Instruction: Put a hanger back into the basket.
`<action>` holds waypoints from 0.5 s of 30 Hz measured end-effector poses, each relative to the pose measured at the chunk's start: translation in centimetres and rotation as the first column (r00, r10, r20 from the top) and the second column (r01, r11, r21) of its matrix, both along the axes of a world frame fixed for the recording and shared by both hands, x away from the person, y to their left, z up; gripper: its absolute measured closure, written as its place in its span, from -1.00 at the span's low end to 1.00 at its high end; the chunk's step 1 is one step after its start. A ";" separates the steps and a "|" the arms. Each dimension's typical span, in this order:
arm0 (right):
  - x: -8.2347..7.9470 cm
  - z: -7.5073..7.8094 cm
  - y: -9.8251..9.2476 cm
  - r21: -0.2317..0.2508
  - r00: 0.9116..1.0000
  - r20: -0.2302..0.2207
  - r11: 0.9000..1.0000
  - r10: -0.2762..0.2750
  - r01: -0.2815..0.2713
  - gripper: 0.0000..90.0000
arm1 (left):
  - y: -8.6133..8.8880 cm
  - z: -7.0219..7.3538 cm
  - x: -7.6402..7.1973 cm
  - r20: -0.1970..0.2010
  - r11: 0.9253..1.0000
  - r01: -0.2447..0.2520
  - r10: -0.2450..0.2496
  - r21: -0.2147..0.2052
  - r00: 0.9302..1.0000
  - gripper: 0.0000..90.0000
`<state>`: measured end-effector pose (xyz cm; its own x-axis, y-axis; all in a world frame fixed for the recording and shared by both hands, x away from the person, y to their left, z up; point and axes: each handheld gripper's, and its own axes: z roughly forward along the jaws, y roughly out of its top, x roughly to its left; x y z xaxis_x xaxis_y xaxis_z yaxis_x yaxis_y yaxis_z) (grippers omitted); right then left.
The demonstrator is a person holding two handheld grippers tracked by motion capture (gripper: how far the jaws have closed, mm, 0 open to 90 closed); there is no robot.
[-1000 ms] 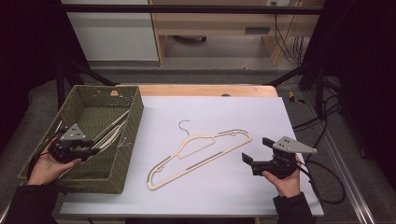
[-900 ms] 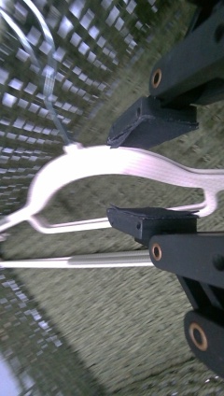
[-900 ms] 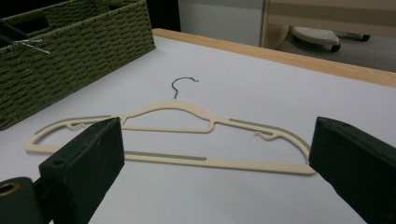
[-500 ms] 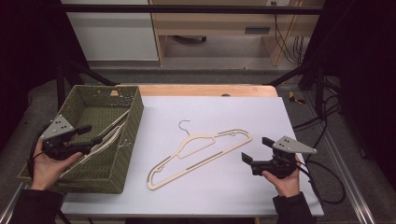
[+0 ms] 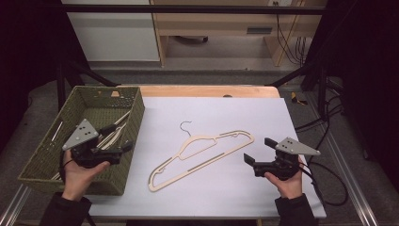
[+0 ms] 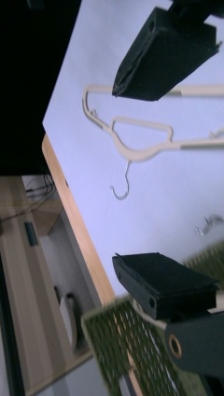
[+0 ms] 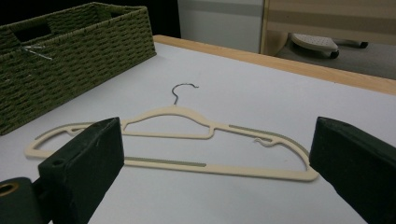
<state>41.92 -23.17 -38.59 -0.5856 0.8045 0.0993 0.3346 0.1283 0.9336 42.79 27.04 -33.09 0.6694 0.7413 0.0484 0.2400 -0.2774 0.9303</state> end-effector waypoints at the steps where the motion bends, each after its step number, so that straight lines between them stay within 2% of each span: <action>1: 0.0 0.0 0.0 0.000 1.000 0.000 1.000 0.000 0.000 -0.92 | -0.6 -0.1 0.0 0.003 1.000 0.008 -0.008 0.001 1.000 -0.68; 4: 0.0 0.0 0.0 -0.003 1.000 0.000 1.000 0.002 -0.002 -0.92 | -2.3 -0.3 0.0 0.003 0.999 0.033 -0.033 0.018 0.999 -0.71; 7: -0.1 0.0 0.0 -0.001 1.000 0.001 1.000 0.000 0.000 -0.92 | -4.0 -0.6 -0.2 -0.002 0.998 0.062 -0.062 0.012 0.998 -0.72; 11: -0.1 0.0 0.0 -0.002 1.000 0.004 1.000 0.005 -0.005 -0.92 | -6.0 -1.5 -0.1 -0.017 0.995 0.086 -0.086 0.052 0.996 -0.73; 15: -0.1 0.0 0.1 -0.005 1.000 0.001 1.000 0.001 -0.001 -0.92 | -7.4 -2.8 0.4 -0.064 0.992 0.103 -0.098 0.079 0.993 -0.73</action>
<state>41.82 -23.09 -38.59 -0.5862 0.8046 0.0948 0.3337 0.1332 0.9332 43.15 19.66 -35.88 0.7440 0.6652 0.0636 0.2619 -0.3779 0.8881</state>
